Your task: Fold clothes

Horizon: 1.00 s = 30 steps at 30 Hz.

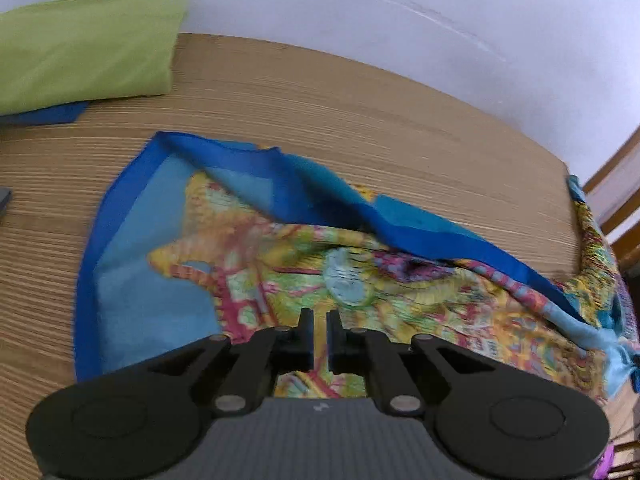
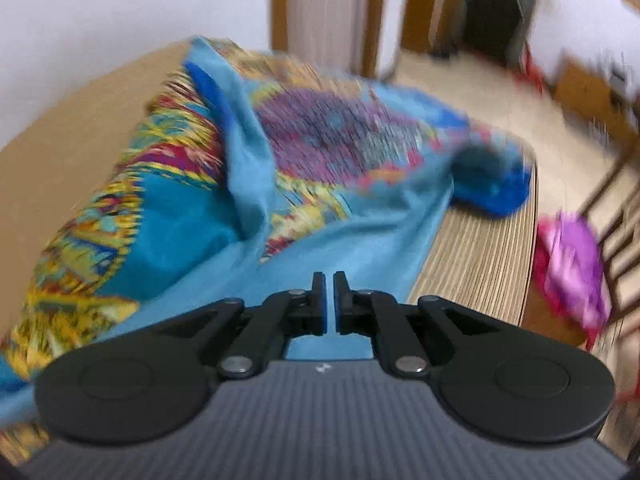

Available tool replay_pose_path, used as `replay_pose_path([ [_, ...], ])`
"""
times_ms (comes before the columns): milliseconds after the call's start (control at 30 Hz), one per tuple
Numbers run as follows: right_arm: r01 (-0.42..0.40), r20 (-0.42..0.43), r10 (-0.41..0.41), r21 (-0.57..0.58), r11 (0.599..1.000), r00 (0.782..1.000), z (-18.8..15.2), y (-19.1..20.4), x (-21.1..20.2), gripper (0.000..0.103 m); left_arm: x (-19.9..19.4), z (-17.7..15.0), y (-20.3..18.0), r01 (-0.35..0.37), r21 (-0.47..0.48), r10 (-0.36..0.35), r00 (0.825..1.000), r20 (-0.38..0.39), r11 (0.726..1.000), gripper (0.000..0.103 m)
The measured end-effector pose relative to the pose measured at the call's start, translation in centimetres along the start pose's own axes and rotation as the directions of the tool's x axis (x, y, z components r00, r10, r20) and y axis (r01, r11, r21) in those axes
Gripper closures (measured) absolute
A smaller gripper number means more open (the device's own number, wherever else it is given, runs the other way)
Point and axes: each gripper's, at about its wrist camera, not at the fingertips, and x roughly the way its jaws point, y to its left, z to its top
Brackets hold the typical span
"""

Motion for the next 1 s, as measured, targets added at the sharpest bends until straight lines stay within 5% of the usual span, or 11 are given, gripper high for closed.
replay_pose_path([
  [100,-0.043,0.108,0.067,-0.212,0.976,0.992,-1.3,4.5,-3.2,0.060,0.8,1.0,0.6,-0.011,0.015,0.011,1.000,-0.002,1.000,0.086],
  [200,-0.188,0.136,0.265,-0.413,0.891,0.955,-2.8,9.7,-6.0,0.057,1.8,2.5,0.3,-0.013,0.038,0.012,1.000,0.020,0.999,0.081],
  [267,-0.306,0.113,0.408,-0.489,0.816,0.906,-3.8,13.3,-8.2,0.056,2.6,2.9,0.1,-0.021,0.034,0.020,0.999,0.039,0.999,0.075],
  [333,-0.472,0.016,0.579,-0.562,0.679,0.815,-4.7,17.1,-10.4,0.056,3.2,3.3,0.0,-0.043,0.020,0.042,0.997,0.060,0.999,0.074],
  [400,-0.623,-0.100,0.719,-0.590,0.514,0.688,-5.7,21.5,-12.4,0.056,3.9,4.1,0.4,-0.053,-0.007,0.053,0.997,0.055,0.999,0.074],
  [467,-0.679,-0.165,0.782,-0.623,0.389,0.600,-6.7,25.4,-13.9,0.057,4.9,5.4,0.5,-0.044,-0.027,0.046,0.998,0.044,0.999,0.074],
  [667,-0.623,-0.167,0.790,-0.717,0.313,0.589,-10.0,31.0,-16.5,0.057,8.9,7.8,-1.8,-0.125,0.025,0.124,0.992,0.021,0.992,0.062],
  [833,-0.624,-0.178,0.748,-0.689,0.369,0.639,-10.2,29.9,-14.3,0.056,10.7,7.1,-1.7,-0.219,0.026,0.219,0.976,0.016,0.975,0.063],
  [900,-0.628,-0.174,0.732,-0.663,0.407,0.658,-10.0,28.8,-13.4,0.056,10.5,7.1,-1.1,-0.223,-0.003,0.223,0.974,0.029,0.975,0.068],
  [967,-0.628,-0.170,0.712,-0.636,0.449,0.681,-9.7,27.6,-12.5,0.056,10.1,7.1,-0.2,-0.212,-0.054,0.214,0.976,0.035,0.976,0.096],
  [1000,-0.626,-0.169,0.701,-0.624,0.468,0.693,-9.6,27.1,-12.0,0.056,9.7,7.0,0.6,-0.196,-0.097,0.200,0.979,0.033,0.976,0.099],
])
